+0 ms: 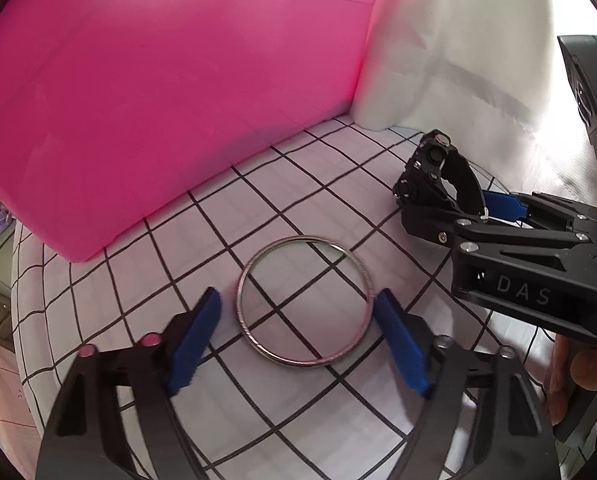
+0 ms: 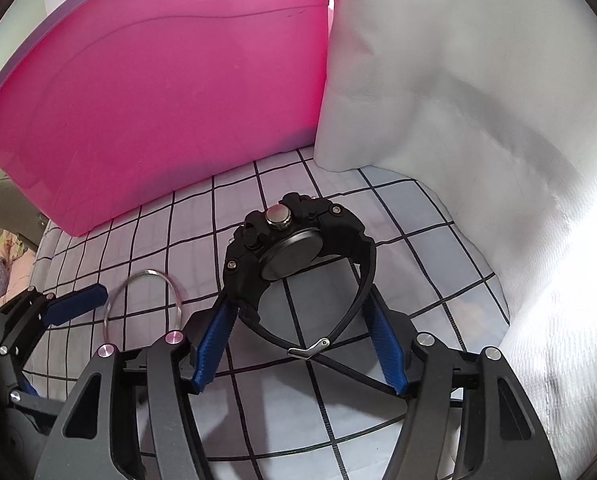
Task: Organize jewelry
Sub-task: 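Grasp the black wristwatch with the right gripper while the left gripper grasps the other silver bangle, then carry the watch and bangle into the pink tub and open both grippers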
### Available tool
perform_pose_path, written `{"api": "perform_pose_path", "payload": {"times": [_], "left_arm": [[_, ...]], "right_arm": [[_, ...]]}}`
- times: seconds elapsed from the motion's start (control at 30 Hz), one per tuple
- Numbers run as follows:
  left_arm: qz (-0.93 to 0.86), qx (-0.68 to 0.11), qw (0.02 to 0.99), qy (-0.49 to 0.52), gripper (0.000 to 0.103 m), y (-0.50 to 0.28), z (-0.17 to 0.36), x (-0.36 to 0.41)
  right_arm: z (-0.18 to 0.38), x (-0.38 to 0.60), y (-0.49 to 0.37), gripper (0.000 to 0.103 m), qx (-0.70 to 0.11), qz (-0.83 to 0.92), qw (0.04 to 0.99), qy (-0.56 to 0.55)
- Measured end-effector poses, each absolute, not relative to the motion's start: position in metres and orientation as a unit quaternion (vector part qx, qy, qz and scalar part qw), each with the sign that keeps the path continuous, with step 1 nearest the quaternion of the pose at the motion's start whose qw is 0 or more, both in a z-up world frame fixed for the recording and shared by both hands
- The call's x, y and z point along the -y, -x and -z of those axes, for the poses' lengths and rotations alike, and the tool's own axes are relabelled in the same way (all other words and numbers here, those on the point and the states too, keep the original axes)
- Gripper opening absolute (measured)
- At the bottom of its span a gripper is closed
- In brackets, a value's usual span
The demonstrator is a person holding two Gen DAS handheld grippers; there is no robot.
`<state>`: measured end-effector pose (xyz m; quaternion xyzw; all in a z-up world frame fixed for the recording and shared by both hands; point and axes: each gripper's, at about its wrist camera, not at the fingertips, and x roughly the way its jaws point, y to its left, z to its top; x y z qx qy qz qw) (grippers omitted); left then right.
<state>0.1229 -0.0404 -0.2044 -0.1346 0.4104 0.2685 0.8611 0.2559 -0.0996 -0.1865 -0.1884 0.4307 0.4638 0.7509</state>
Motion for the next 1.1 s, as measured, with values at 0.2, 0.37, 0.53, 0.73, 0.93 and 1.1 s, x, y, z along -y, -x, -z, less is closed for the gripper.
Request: {"api": "perform_pose_path", "payload": {"times": [0.2,0.37,0.53,0.73,0.93,1.1], "left_arm": [[-0.260,-0.407,0.865,0.135,0.068,-0.117,0.203,0.038],[-0.255,-0.405,0.864,0.152,0.068,-0.107,0.199,0.031],[-0.253,-0.397,0.871,0.142,0.068,-0.093,0.189,0.030],[-0.238,-0.384,0.882,0.130,0.068,-0.067,0.168,0.029],[-0.209,-0.376,0.897,0.103,0.068,-0.041,0.144,0.034],[-0.169,-0.373,0.909,0.080,0.068,-0.016,0.119,0.040]], "right_arm": [[0.186,0.101,-0.249,0.060,-0.427,-0.455,0.759,0.186],[0.185,0.108,-0.236,0.060,-0.426,-0.450,0.763,0.184],[0.178,0.117,-0.222,0.060,-0.423,-0.448,0.769,0.169],[0.164,0.131,-0.203,0.060,-0.424,-0.438,0.779,0.146],[0.148,0.145,-0.181,0.060,-0.430,-0.412,0.797,0.105],[0.118,0.172,-0.153,0.060,-0.425,-0.375,0.821,0.073]]}}
